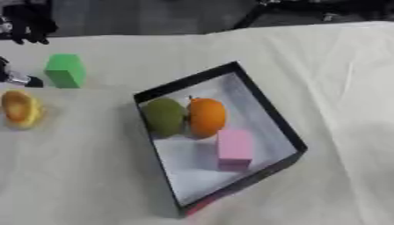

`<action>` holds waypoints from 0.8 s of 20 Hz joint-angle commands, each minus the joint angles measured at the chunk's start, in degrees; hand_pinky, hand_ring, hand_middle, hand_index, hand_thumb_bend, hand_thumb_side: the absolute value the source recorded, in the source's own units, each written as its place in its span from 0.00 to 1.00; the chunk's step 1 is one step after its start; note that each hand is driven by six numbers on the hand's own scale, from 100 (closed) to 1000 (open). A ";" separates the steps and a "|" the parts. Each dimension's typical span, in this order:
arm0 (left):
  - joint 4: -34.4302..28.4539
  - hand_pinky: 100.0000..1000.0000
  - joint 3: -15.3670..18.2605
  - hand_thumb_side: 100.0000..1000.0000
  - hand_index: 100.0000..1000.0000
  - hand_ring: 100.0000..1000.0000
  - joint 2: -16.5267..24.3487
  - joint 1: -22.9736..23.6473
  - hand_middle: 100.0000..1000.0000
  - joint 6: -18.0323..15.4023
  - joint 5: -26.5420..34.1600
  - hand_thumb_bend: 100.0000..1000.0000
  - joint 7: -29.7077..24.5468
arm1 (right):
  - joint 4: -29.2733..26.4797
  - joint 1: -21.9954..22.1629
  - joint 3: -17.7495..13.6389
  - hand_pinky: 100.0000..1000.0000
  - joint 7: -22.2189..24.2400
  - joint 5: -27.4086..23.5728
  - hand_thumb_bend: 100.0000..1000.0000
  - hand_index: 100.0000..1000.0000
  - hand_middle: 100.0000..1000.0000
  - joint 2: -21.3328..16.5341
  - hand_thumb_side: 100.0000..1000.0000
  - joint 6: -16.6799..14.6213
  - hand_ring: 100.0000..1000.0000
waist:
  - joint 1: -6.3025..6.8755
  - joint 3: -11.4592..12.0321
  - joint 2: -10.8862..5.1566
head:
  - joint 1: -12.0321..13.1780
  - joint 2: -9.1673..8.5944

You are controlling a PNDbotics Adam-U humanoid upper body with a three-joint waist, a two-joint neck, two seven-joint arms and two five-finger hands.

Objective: Pick up objects on the table and place them in the box.

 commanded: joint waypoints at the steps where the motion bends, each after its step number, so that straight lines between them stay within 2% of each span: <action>1: 0.29 0.83 1.39 0.15 0.83 0.86 1.60 -1.93 0.79 -1.89 -0.92 0.58 -0.64 | -0.90 -0.01 -0.37 0.81 0.30 1.13 0.00 0.80 0.77 -0.73 0.57 -0.59 0.87 | -0.89 -0.50 0.50 | 0.26 -1.37; 4: 0.86 0.84 1.69 0.10 0.82 0.86 1.66 -2.29 0.80 -2.28 -1.66 0.56 0.13 | -0.55 0.07 -0.39 0.81 0.44 2.14 0.00 0.80 0.77 0.01 0.57 -0.95 0.87 | -0.85 -1.00 1.14 | 0.55 -1.57; 7: 1.18 0.84 1.72 0.03 0.81 0.86 1.82 -2.62 0.81 -2.85 -2.06 0.55 0.19 | -0.36 -0.12 -0.37 0.81 0.54 2.84 0.00 0.80 0.77 0.47 0.57 -1.23 0.87 | -0.79 -1.39 1.75 | 0.59 -1.05; 11: 1.96 0.84 1.47 0.02 0.82 0.87 2.08 -2.98 0.81 -3.21 -3.37 0.54 -0.68 | -0.49 -0.56 -0.29 0.81 0.64 3.40 0.00 0.80 0.77 0.86 0.56 -1.32 0.87 | -0.66 -1.82 2.42 | 0.71 -0.56; 12: 2.16 0.84 1.54 0.03 0.82 0.87 2.11 -3.04 0.81 -3.22 -3.77 0.57 -0.67 | -0.50 -0.65 -0.27 0.81 0.66 3.55 0.00 0.80 0.77 0.95 0.58 -1.32 0.87 | -0.64 -1.92 2.56 | 0.80 -0.54; 16: 2.98 0.84 2.17 0.02 0.82 0.87 2.17 -3.26 0.81 -2.90 -5.63 0.58 0.22 | -0.45 -0.85 -0.16 0.81 0.78 4.13 0.00 0.80 0.77 1.33 0.58 -1.49 0.87 | -0.66 -2.34 3.07 | 1.47 -0.74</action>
